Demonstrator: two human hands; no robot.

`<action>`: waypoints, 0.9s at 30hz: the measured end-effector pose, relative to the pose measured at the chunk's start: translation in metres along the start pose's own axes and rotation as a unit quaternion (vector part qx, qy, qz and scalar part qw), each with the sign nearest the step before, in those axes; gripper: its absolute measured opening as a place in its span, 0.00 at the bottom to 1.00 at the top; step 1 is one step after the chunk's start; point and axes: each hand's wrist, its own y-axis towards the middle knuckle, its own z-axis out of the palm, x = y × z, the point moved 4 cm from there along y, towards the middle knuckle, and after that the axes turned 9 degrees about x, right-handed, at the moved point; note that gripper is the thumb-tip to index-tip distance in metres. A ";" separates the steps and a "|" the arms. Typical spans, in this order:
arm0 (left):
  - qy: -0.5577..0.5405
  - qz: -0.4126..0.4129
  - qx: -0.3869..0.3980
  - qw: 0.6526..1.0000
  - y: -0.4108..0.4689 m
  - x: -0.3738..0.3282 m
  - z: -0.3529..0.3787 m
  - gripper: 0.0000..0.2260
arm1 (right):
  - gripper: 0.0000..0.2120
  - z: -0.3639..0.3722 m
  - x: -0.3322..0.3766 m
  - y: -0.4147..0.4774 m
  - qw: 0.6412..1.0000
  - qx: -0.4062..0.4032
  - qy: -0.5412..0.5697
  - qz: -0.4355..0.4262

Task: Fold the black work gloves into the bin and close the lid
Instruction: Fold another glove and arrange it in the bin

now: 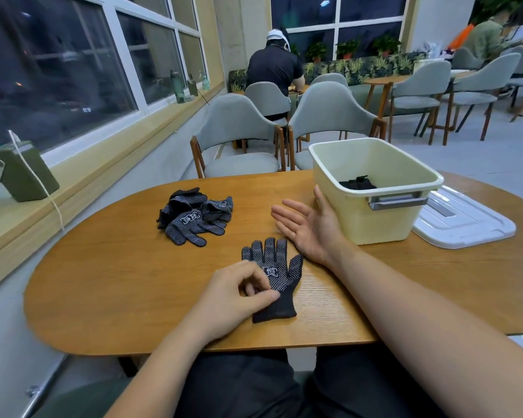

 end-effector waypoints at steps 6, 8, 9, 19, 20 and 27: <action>0.016 -0.055 -0.039 0.998 0.043 0.019 -0.034 0.03 | 0.40 -0.001 -0.001 -0.004 0.997 -0.052 -0.048 -0.022; 0.067 -0.070 -0.067 0.993 0.062 0.025 -0.051 0.03 | 0.40 0.000 -0.001 -0.004 0.997 -0.053 -0.054 -0.019; 0.092 -0.079 -0.077 0.990 0.072 0.028 -0.059 0.03 | 0.40 0.000 -0.001 -0.004 0.997 -0.053 -0.057 -0.018; 0.236 -0.169 -0.138 0.947 0.147 0.065 -0.148 0.08 | 0.40 0.000 -0.001 -0.004 0.996 -0.044 -0.071 -0.015; 0.247 -0.185 -0.134 0.942 0.151 0.070 -0.155 0.09 | 0.40 0.000 -0.002 -0.004 0.996 -0.044 -0.073 -0.014; 0.343 -0.285 0.018 0.895 0.164 0.092 -0.171 0.06 | 0.40 0.000 -0.002 -0.005 0.996 -0.042 -0.080 -0.015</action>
